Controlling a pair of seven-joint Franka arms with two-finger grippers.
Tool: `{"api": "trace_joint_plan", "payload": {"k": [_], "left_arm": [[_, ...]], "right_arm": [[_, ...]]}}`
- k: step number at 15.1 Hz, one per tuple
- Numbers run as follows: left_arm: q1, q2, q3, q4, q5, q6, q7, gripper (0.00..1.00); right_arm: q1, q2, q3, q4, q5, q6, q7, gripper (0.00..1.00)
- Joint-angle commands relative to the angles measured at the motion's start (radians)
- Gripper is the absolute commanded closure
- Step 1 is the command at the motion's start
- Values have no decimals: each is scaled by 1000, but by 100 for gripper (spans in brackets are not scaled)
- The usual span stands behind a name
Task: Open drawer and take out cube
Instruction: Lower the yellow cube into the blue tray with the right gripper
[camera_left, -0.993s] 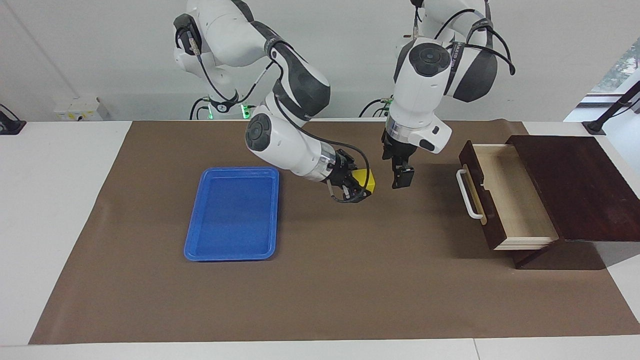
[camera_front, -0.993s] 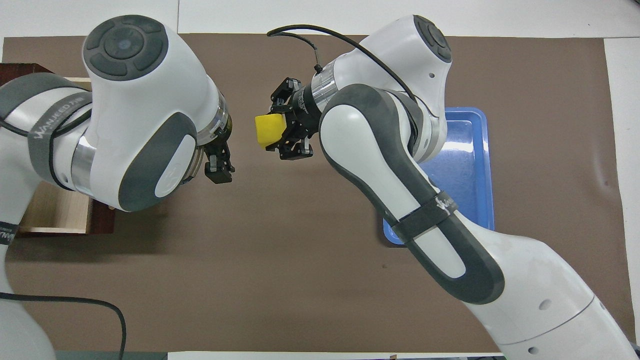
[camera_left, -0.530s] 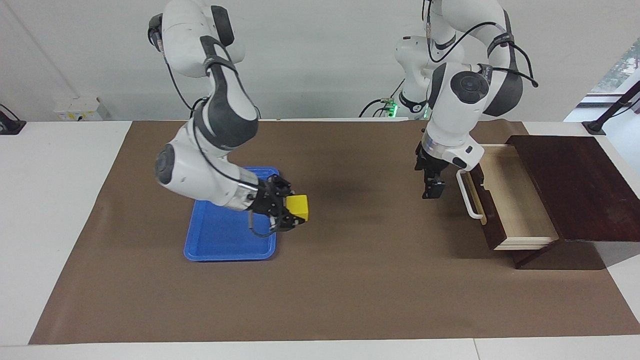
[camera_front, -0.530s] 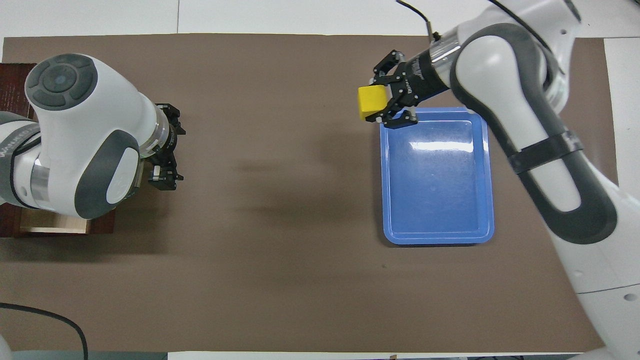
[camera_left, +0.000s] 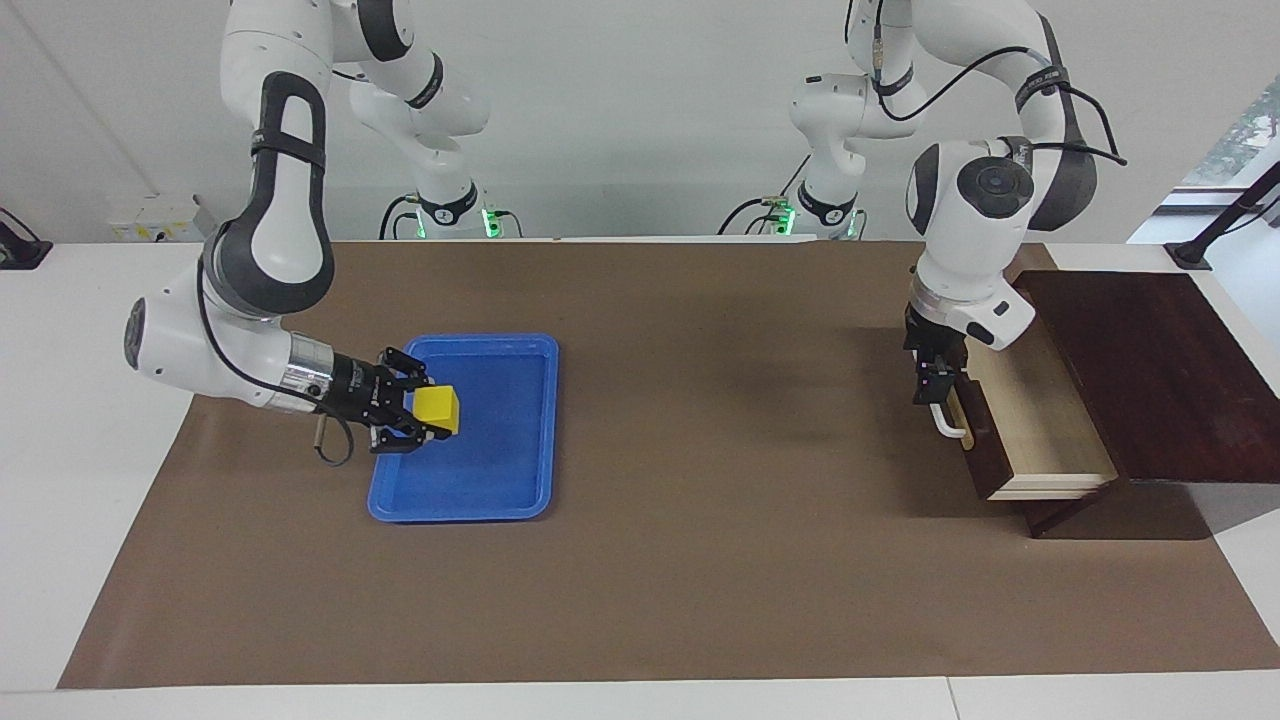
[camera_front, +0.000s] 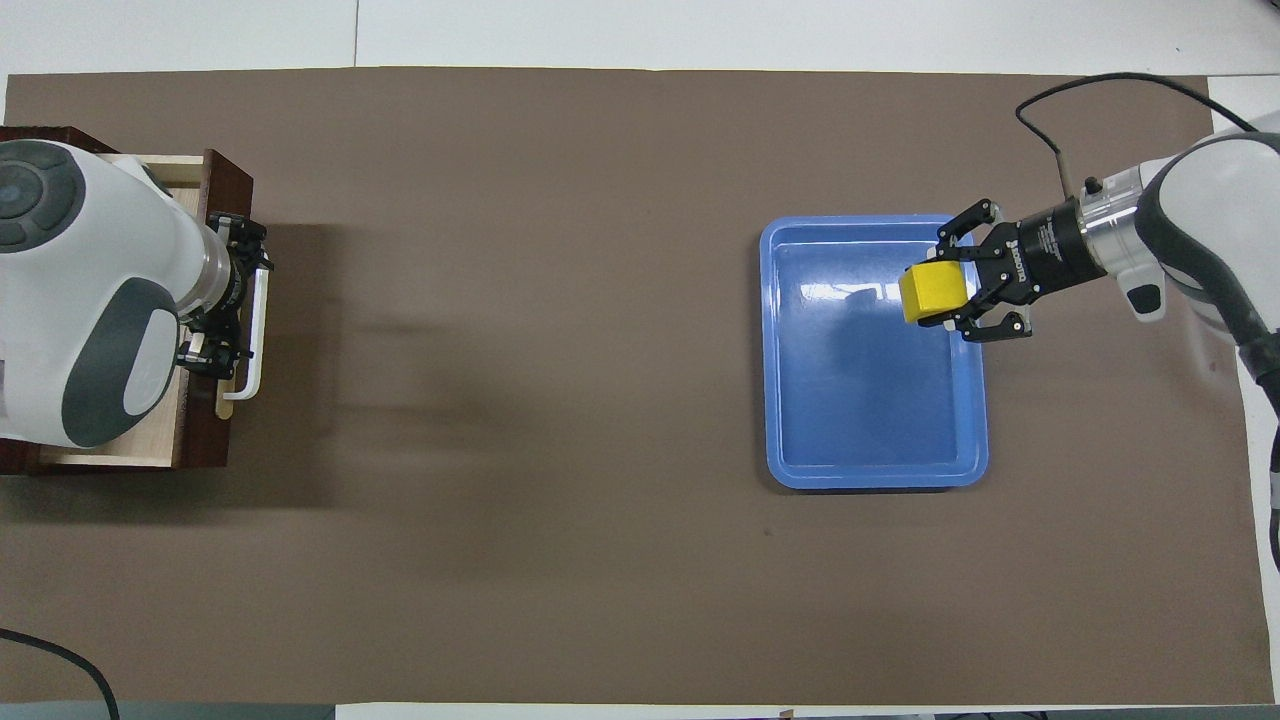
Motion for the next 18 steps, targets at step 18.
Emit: {"api": "trace_joint_plan", "payload": {"k": [18], "left_arm": [[172,-30,-23,91,2,-23,418,0]], "right_arm": [[-25,-162,10,-445,38,290,-240,100]]}}
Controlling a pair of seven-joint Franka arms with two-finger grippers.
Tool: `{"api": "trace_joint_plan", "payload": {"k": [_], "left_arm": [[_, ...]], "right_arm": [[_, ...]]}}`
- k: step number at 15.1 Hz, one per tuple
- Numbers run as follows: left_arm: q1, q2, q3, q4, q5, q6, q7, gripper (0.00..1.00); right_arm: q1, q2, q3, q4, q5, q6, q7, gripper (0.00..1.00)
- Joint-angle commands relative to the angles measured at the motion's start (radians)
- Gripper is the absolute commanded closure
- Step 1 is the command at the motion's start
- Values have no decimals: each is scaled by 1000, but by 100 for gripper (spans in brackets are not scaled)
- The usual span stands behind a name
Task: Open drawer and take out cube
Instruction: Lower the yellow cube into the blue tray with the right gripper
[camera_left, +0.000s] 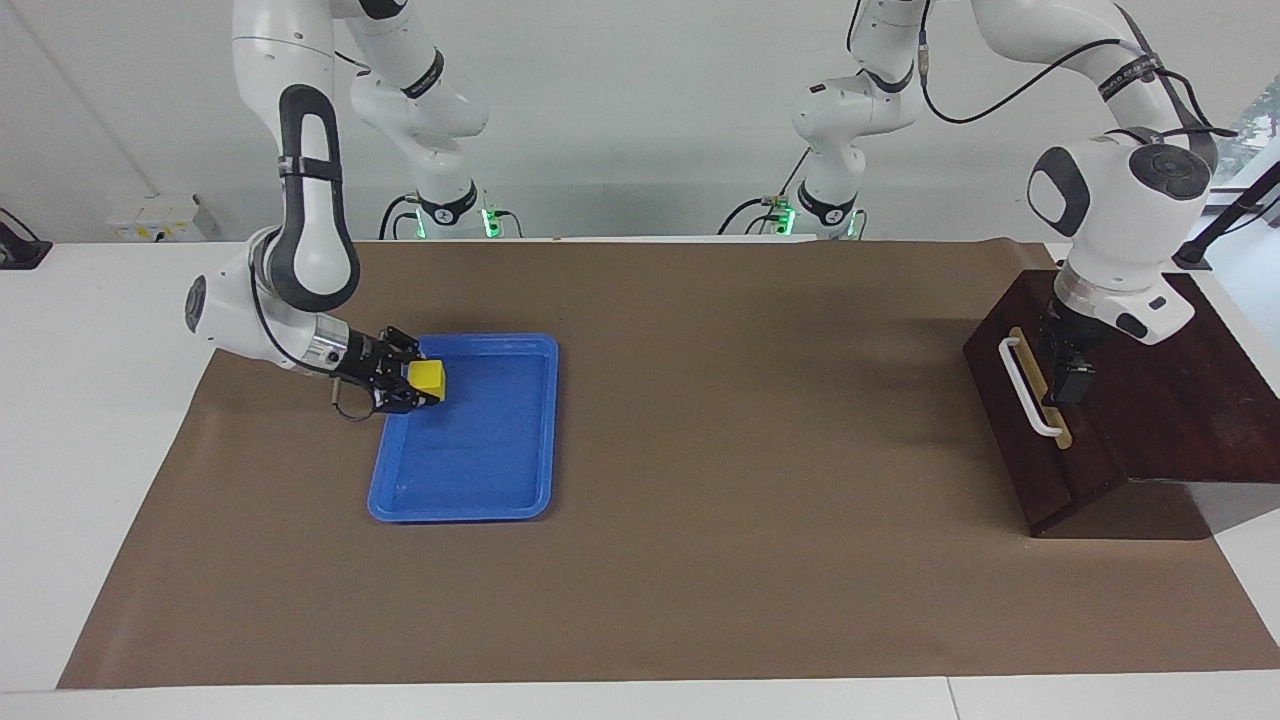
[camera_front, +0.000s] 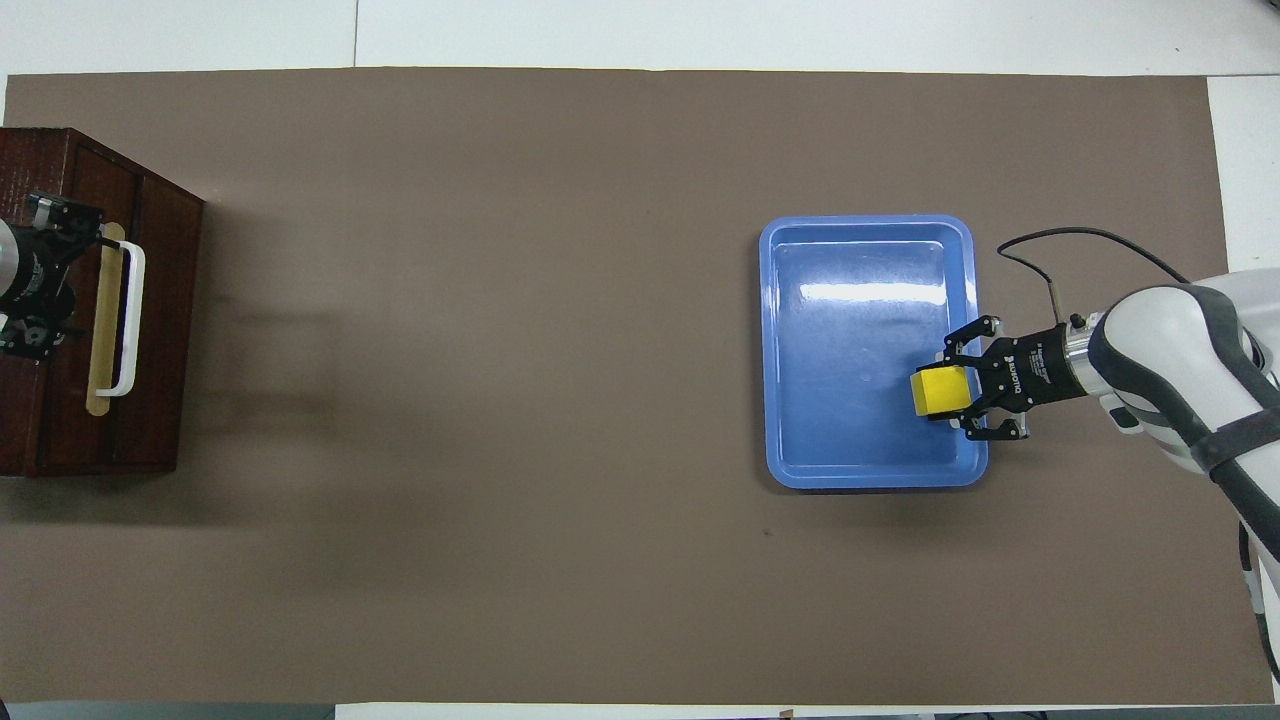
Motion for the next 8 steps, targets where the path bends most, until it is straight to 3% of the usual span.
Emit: {"api": "trace_joint_plan", "payload": {"k": [1,6,8], "left_arm": [[-108,-24,-2,74,-13,-154,13,0],[-225,-50,-11,227,-110,-264,45,0],[-234,-49,-19,285,-152,-332,144,0]], "right_arm": [[24,-37,2,-46,38,34,-9,100],[24,-45,4,-75,40,52,-23,100],[24,-48,4,-89,40,60,-23,100]]}}
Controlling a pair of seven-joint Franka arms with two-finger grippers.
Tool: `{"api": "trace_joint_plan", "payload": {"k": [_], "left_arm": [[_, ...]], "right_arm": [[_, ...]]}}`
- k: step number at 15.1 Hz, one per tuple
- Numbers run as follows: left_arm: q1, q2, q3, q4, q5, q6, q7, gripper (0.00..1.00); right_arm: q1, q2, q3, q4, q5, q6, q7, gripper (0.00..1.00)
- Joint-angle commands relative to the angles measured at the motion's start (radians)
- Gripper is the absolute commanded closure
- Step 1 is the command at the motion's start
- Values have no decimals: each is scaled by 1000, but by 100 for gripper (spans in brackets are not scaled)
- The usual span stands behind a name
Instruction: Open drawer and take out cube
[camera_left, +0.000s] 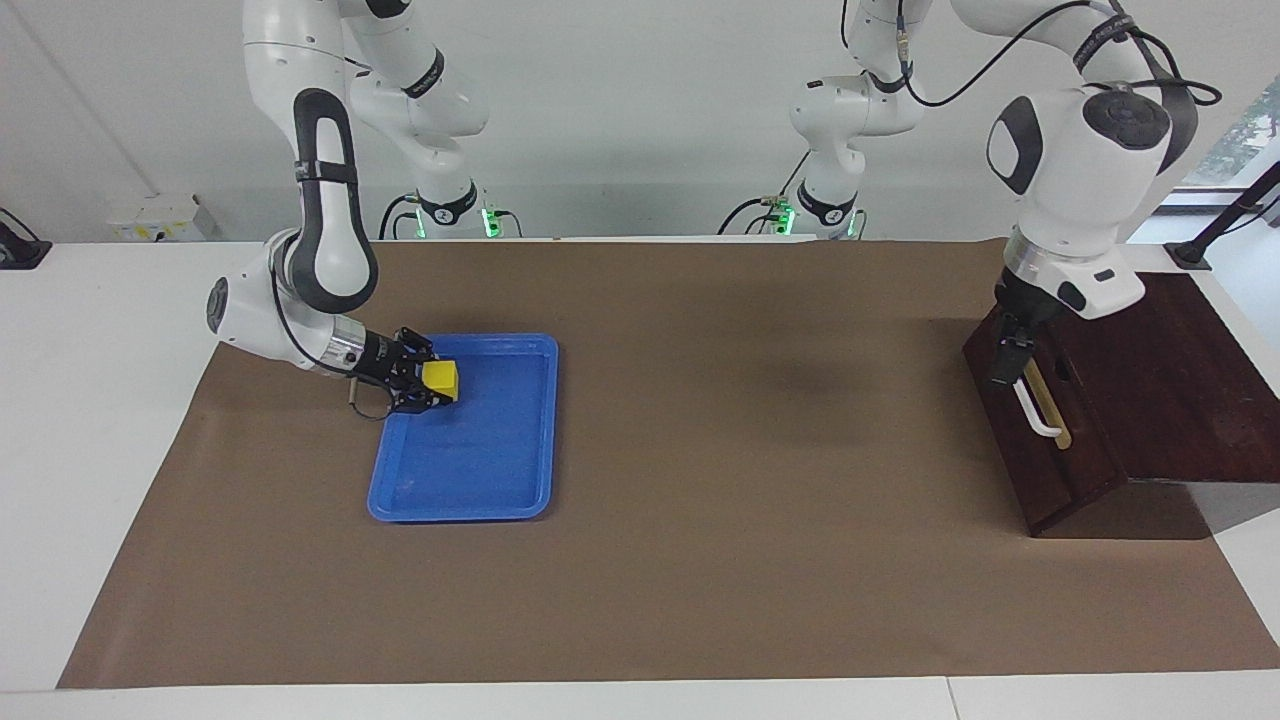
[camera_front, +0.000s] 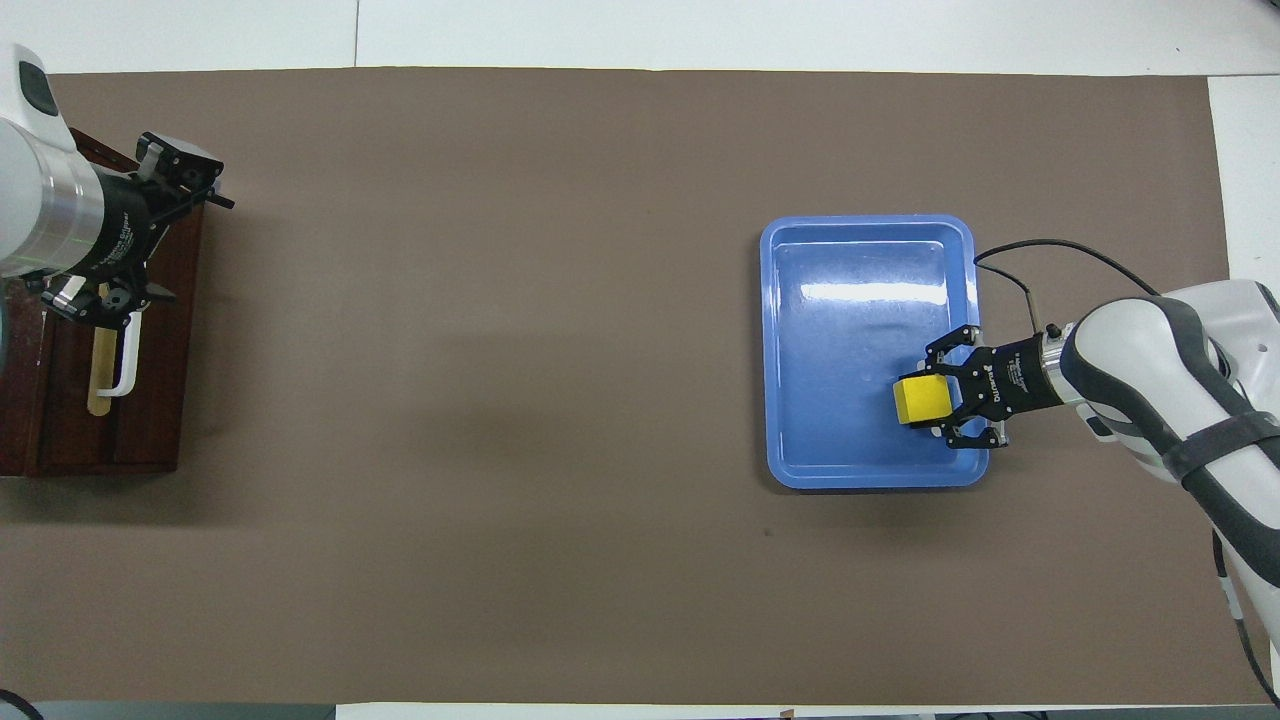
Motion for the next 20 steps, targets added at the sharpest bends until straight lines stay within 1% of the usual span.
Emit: {"api": "trace_joint_plan", "payload": {"k": [1,2,3,4,5,6,8,10,12,13,14,15,16,17,18,19,20], "left_arm": [[-9,6,4,102,-60,-143,219,0],[-9,6,4,129,-60,-211,361,0],[-8,6,7,151,-60,-263,491,0],[-2,8,13,166,-61,-297,616,0],[4,5,16,168,-61,-304,717,0],[21,3,21,159,-61,-307,815,0],[79,-20,21,108,-61,-299,968,0],[125,-43,22,30,-61,-261,1126,0],[133,-55,22,-25,-61,-226,1154,0],[130,-70,22,-63,-61,-193,1151,0],[123,-89,21,-103,-61,-160,1149,0],[115,-90,18,-111,-61,-161,1149,0],[115,-90,13,-108,-61,-173,1149,0],[101,-90,7,-101,-64,-207,1148,0],[81,-90,9,-101,-69,-211,1140,0],[74,-92,7,-101,-69,-218,1114,0],[61,-92,6,-101,-69,-231,1085,0]], "right_arm": [[-5,-43,3,-55,23,29,-25,100],[-5,-43,3,-55,23,28,-25,73],[-4,-45,3,-55,23,28,-28,54],[-4,-45,3,-55,23,28,-28,47],[-4,-45,3,-55,23,28,-28,27],[-4,-45,3,-55,22,26,-28,18],[-4,-43,2,-54,22,25,-28,17],[-4,-45,2,-49,22,23,-25,9],[-4,-46,2,-25,20,6,-14,0],[-4,-52,2,-2,17,-21,-2,0],[-2,-52,3,37,5,-55,18,0],[-2,-57,3,70,-6,-82,32,0],[-2,-60,3,113,-51,-110,32,0],[-2,-62,8,232,-164,-189,22,0],[10,-59,8,294,-211,-236,0,0],[15,-57,8,348,-277,-276,-76,0],[24,-59,8,379,-332,-294,-169,0]]}}
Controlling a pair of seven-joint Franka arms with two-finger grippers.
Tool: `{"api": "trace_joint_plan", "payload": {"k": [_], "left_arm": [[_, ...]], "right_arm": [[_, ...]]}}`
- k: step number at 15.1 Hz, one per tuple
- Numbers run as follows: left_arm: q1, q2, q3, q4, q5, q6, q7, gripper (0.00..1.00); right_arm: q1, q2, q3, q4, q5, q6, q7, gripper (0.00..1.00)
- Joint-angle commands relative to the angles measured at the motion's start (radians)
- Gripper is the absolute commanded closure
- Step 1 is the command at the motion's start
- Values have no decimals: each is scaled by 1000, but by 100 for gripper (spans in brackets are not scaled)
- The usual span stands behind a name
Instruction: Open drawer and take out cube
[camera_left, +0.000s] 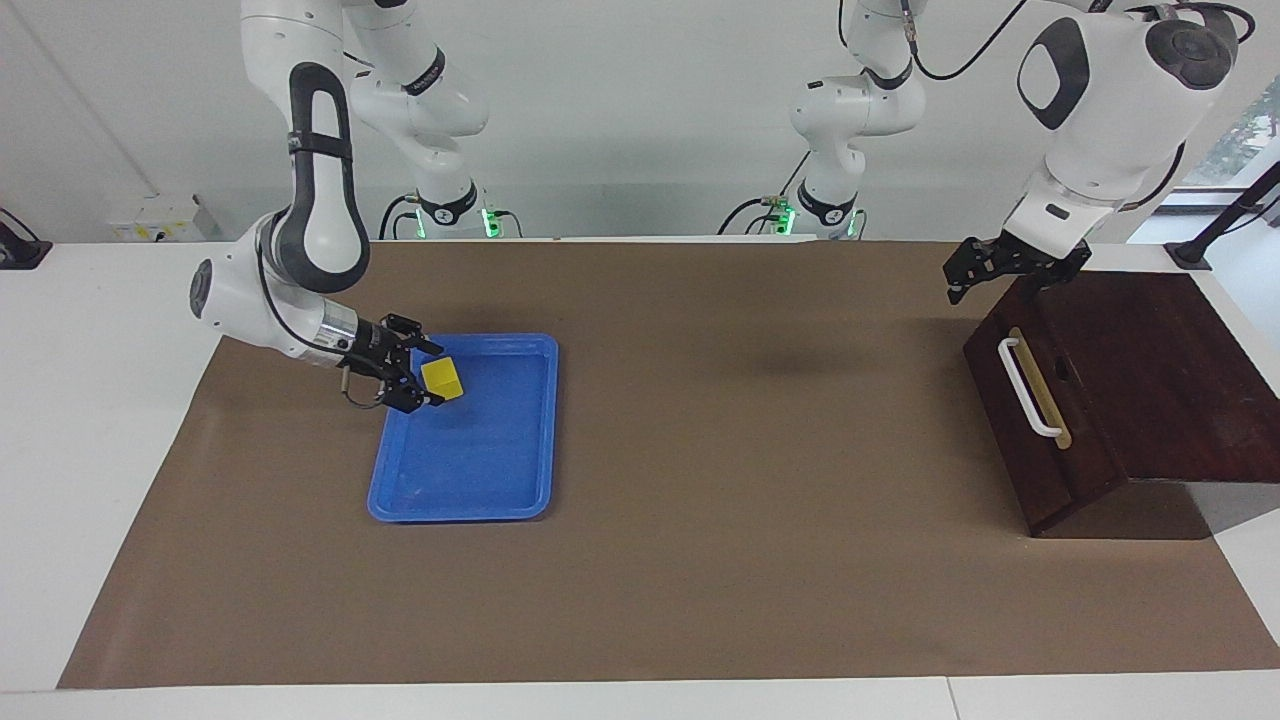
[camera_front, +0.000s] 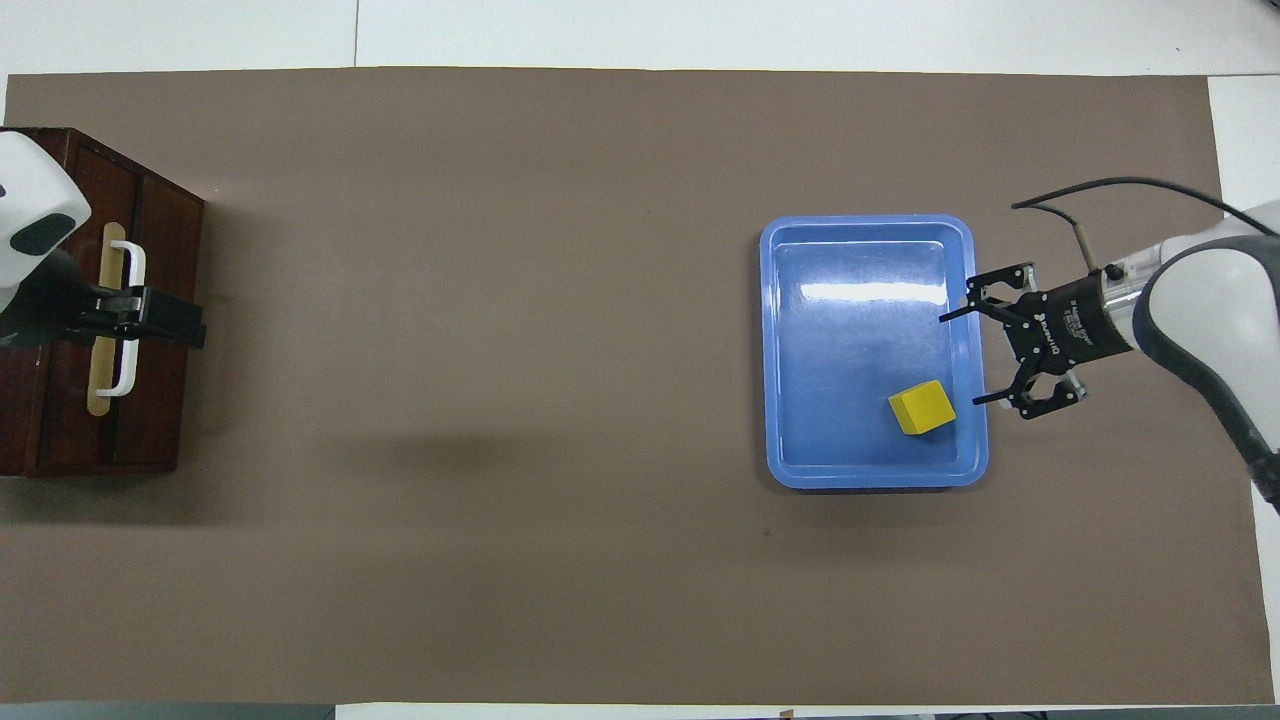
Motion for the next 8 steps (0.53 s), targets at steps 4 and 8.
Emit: {"api": "trace_joint_plan", "payload": {"k": [4,8], "left_arm": [[-56,-32,5,-31,-15,-30,-53,0],[-59,-32,-1,-30,-15,-32,-53,0]], "right_arm": [[26,0,4,199,-265,-88,-517,0],[65,-35,15,270,-454,-133,-822,0]]}}
